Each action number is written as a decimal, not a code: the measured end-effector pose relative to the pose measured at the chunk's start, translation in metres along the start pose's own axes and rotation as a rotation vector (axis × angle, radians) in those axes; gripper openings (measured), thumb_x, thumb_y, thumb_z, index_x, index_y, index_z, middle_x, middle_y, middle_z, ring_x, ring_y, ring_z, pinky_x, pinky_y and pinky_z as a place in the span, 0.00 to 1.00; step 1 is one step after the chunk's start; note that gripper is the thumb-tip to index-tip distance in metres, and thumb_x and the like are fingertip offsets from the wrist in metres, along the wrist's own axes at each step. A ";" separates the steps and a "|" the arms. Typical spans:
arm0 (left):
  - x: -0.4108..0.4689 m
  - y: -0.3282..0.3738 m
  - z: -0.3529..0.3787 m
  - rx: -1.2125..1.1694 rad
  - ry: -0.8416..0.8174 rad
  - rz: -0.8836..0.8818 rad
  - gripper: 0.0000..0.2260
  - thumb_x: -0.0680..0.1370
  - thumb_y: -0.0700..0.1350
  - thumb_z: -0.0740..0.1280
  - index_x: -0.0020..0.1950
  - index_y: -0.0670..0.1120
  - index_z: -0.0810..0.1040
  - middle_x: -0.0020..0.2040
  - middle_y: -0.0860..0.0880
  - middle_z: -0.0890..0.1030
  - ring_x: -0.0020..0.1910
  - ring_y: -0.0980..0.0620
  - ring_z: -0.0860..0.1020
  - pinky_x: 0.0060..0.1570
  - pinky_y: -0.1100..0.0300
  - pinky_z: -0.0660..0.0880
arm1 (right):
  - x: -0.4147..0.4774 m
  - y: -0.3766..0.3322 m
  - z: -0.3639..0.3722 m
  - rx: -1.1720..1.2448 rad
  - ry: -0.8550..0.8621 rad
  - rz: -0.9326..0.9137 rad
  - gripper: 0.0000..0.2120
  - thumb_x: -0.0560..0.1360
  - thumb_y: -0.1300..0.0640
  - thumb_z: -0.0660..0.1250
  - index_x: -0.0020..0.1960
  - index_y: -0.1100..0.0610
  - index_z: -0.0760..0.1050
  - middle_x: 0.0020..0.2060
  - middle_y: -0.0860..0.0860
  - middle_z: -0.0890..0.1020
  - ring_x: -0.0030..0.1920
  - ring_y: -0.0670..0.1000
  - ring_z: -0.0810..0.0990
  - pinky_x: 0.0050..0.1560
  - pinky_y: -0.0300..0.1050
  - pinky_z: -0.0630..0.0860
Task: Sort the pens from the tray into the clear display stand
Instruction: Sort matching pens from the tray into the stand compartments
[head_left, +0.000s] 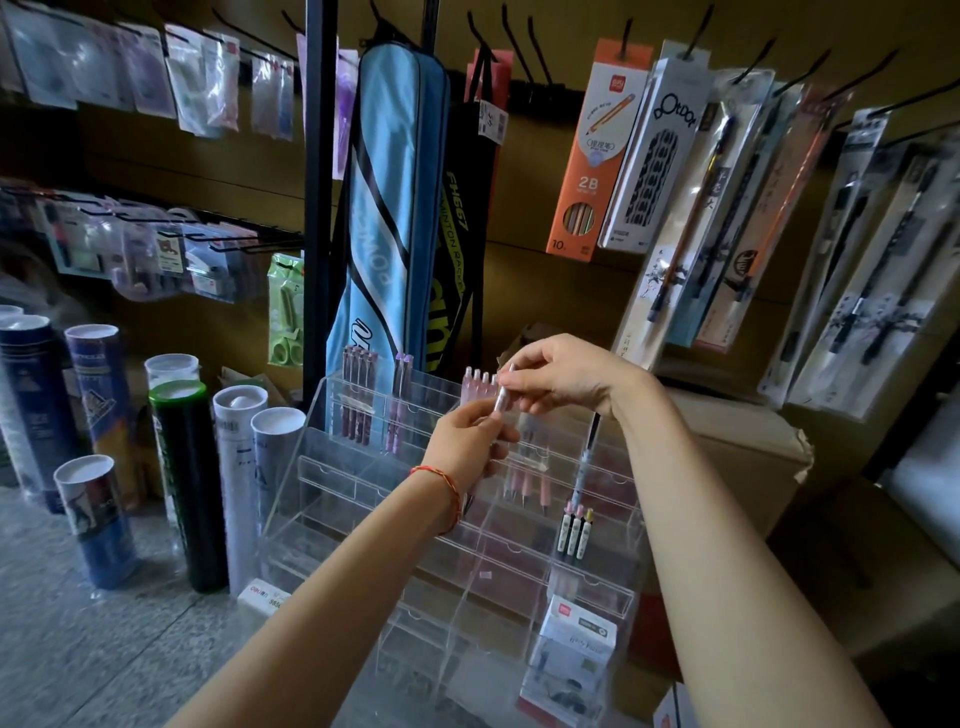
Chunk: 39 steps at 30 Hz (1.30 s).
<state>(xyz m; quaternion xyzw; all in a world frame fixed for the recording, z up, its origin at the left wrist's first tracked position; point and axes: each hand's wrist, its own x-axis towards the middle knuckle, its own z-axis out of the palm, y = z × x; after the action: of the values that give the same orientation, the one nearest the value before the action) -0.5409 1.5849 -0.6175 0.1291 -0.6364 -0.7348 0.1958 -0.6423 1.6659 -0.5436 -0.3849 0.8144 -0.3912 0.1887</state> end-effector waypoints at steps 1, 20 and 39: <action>-0.001 0.000 -0.001 0.010 -0.001 0.006 0.09 0.81 0.38 0.55 0.56 0.45 0.74 0.37 0.48 0.76 0.30 0.55 0.69 0.20 0.71 0.66 | 0.001 0.001 0.000 0.001 0.020 -0.002 0.03 0.75 0.62 0.67 0.45 0.60 0.79 0.36 0.53 0.81 0.33 0.45 0.77 0.36 0.37 0.76; 0.005 -0.007 -0.005 0.123 -0.061 -0.205 0.10 0.80 0.36 0.56 0.45 0.45 0.75 0.36 0.48 0.78 0.31 0.56 0.75 0.30 0.66 0.71 | 0.027 0.063 -0.003 -0.463 0.546 0.141 0.05 0.75 0.58 0.67 0.50 0.57 0.74 0.41 0.50 0.77 0.38 0.47 0.75 0.43 0.43 0.71; -0.036 -0.065 -0.139 0.624 -0.082 -0.594 0.07 0.81 0.44 0.58 0.49 0.45 0.74 0.37 0.48 0.78 0.30 0.54 0.75 0.30 0.65 0.70 | 0.019 -0.050 0.074 -0.081 0.223 -0.271 0.07 0.78 0.63 0.60 0.52 0.61 0.76 0.42 0.55 0.81 0.33 0.44 0.77 0.30 0.31 0.73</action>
<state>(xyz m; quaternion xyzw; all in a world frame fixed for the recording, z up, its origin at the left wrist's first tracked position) -0.4558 1.4854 -0.7052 0.3305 -0.7705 -0.5361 -0.0983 -0.5857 1.5950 -0.5506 -0.4526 0.7861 -0.4200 0.0272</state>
